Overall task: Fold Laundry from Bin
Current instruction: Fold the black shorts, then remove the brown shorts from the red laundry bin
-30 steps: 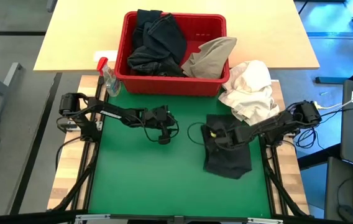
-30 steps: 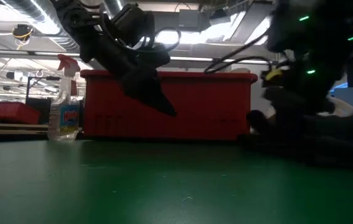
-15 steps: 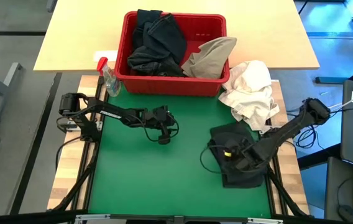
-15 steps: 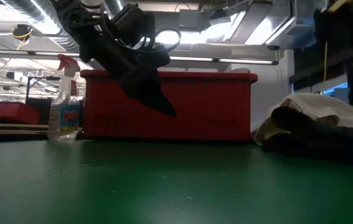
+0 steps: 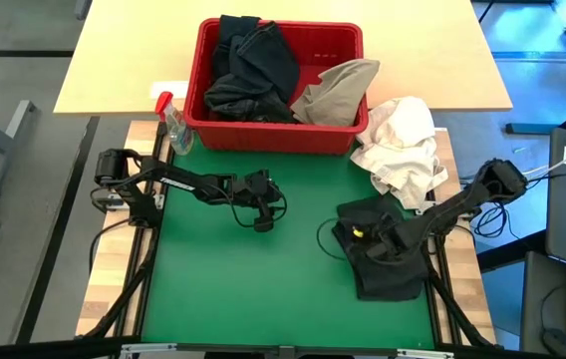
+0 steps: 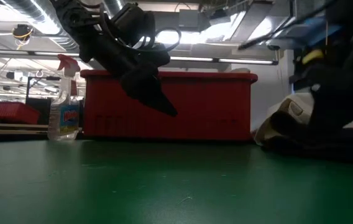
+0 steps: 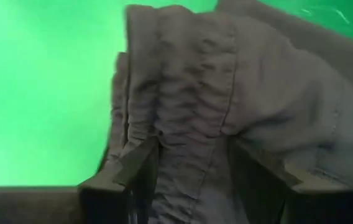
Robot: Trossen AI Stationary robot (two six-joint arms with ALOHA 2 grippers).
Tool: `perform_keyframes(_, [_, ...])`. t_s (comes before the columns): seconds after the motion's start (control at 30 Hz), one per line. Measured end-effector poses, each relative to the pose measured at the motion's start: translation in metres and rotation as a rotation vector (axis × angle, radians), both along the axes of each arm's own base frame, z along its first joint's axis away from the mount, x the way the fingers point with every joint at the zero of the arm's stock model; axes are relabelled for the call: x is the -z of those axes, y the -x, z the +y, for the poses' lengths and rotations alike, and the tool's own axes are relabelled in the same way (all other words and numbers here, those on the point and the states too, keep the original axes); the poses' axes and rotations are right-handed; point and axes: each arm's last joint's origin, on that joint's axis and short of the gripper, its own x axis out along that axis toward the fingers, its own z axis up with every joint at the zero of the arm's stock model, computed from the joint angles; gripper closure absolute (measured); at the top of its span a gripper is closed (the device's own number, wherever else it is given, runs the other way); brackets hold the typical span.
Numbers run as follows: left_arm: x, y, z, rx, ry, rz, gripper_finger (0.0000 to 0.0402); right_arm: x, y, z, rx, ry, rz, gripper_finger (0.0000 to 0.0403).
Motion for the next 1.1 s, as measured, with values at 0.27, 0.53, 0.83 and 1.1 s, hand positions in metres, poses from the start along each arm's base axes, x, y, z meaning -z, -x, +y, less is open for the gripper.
perform_keyframes(0.27, [0.0, 0.0, -0.002, 0.01, -0.006, 0.002, 0.0224, 0.007, 0.015, -0.023, 0.175, 0.013, 0.08, 0.021])
perform_keyframes(0.53, [-0.023, 0.007, -0.006, -0.011, -0.017, -0.048, 0.0224, -0.056, -0.01, -0.019, -0.016, 0.049, 0.008, 0.021])
perform_keyframes(0.83, [-0.101, 0.05, -0.014, -0.038, -0.08, -0.236, 0.0221, -0.098, -0.033, -0.018, -0.158, 0.204, -0.126, 0.021])
perform_keyframes(1.1, [-0.134, 0.09, -0.013, -0.143, -0.113, -0.279, 0.0168, -0.1, -0.048, -0.02, -0.15, 0.354, -0.198, 0.021])
